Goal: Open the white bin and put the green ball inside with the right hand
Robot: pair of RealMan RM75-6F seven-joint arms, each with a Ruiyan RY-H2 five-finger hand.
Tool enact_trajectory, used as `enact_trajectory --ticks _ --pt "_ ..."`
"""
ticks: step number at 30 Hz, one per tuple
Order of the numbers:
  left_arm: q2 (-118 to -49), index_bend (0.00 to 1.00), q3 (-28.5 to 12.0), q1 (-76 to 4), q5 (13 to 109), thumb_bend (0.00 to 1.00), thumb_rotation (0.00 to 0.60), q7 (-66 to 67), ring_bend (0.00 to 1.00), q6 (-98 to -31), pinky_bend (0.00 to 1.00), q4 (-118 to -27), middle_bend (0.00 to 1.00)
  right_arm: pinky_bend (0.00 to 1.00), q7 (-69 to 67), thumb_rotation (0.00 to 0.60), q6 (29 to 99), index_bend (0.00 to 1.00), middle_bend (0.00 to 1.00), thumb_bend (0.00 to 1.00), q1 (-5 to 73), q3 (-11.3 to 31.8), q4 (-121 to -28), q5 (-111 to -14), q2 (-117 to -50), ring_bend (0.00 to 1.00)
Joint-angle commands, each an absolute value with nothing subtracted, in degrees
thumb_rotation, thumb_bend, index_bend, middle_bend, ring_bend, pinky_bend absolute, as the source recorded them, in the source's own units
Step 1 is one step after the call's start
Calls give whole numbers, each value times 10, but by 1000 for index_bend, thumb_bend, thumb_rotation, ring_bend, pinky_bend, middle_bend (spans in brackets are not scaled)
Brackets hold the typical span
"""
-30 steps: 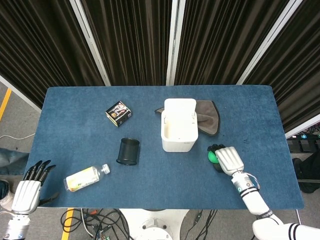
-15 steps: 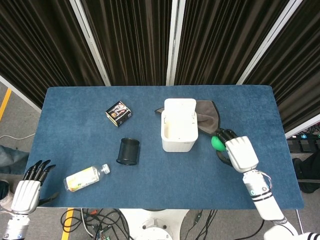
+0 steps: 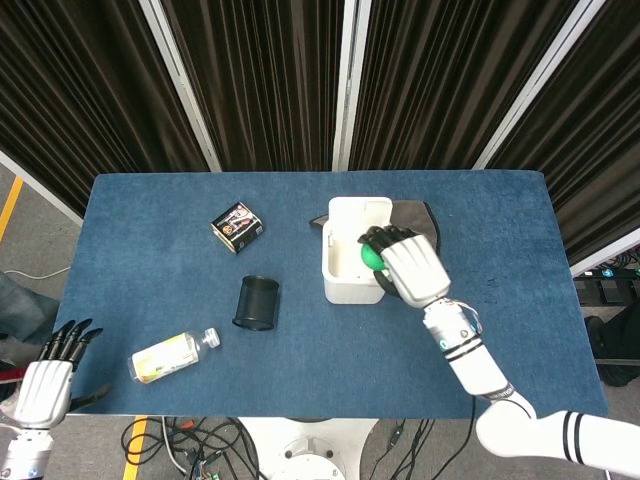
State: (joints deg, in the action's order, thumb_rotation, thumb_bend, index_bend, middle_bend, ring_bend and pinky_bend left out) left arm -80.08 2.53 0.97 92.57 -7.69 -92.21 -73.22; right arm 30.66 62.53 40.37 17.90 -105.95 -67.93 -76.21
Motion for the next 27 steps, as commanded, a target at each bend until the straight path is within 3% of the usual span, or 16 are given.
enact_trajectory --ticks 1,8,13,20,27 --pt "-801 189 25 11 925 96 600 -81 33 -924 139 -729 100 0 289 600 646 0 6 0 399 180 -1071 -696 -758 0" --pt "-803 189 26 11 930 96 600 -81 33 -926 139 -727 101 0 252 600 701 0 3 0 350 146 -1092 -749 -718 0" --pt "-804 189 26 12 931 96 600 -77 33 -930 139 -734 100 0 211 600 786 0 8 0 269 75 -1101 -845 -685 0" --pt "-804 189 24 10 936 96 600 -81 33 -934 139 -733 100 0 161 600 893 0 0 0 118 -48 -992 -879 -692 0" --pt "-803 189 23 6 941 96 600 -82 33 -935 139 -732 101 0 77 600 929 0 0 8 27 -70 -839 -841 -758 0"
